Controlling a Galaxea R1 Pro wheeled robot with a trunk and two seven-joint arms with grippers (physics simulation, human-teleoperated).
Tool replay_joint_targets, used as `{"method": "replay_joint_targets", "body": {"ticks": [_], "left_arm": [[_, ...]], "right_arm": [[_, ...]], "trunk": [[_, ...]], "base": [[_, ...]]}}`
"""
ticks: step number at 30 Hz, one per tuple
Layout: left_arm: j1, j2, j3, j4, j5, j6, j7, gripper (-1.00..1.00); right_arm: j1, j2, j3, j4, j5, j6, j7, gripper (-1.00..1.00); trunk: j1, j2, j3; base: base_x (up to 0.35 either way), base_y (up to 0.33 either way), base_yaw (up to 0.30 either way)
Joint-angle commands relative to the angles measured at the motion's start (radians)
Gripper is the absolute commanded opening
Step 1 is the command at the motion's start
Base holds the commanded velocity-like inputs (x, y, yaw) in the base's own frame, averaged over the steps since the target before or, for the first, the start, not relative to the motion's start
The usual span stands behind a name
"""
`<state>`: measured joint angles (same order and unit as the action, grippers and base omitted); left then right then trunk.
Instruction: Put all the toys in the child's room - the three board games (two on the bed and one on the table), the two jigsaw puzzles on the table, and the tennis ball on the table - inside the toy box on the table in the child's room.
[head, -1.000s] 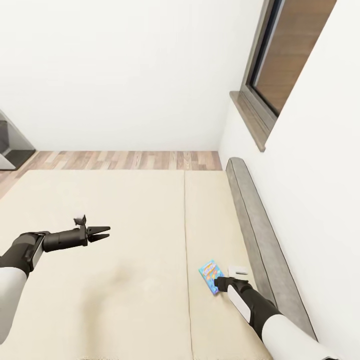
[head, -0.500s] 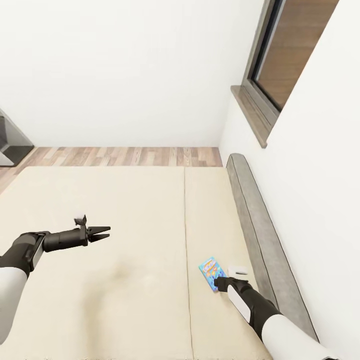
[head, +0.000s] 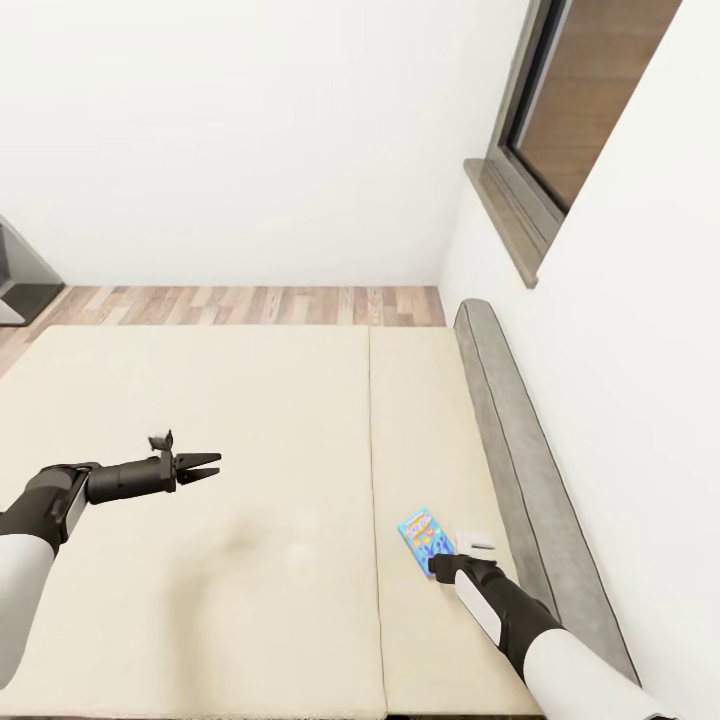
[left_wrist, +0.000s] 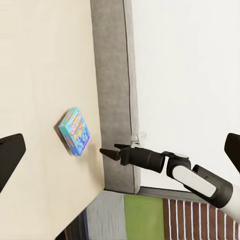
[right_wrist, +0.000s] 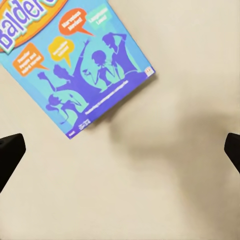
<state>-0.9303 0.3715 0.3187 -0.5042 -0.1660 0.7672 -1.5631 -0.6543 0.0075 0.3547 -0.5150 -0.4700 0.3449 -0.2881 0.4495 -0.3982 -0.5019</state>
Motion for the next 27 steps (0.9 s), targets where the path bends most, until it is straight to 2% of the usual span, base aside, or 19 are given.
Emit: {"method": "replay_joint_targets", "body": {"ticks": [1, 27], "left_arm": [[-0.001, -0.001, 0.005, 0.0, -0.01, 0.011, -0.008, 1.0], [-0.001, -0.002, 0.005, 0.0, -0.01, 0.01, -0.008, 1.0]], "right_arm": [[-0.001, -0.001, 0.007, -0.002, -0.01, 0.003, -0.009, 1.0], [-0.001, 0.0, 0.007, -0.002, -0.01, 0.003, -0.009, 1.0]], "trunk": [[0.0, -0.002, -0.003], [0.0, -0.002, -0.046]], "base": [[0.0, 0.0, 0.0], [0.0, 0.0, 0.0]]}}
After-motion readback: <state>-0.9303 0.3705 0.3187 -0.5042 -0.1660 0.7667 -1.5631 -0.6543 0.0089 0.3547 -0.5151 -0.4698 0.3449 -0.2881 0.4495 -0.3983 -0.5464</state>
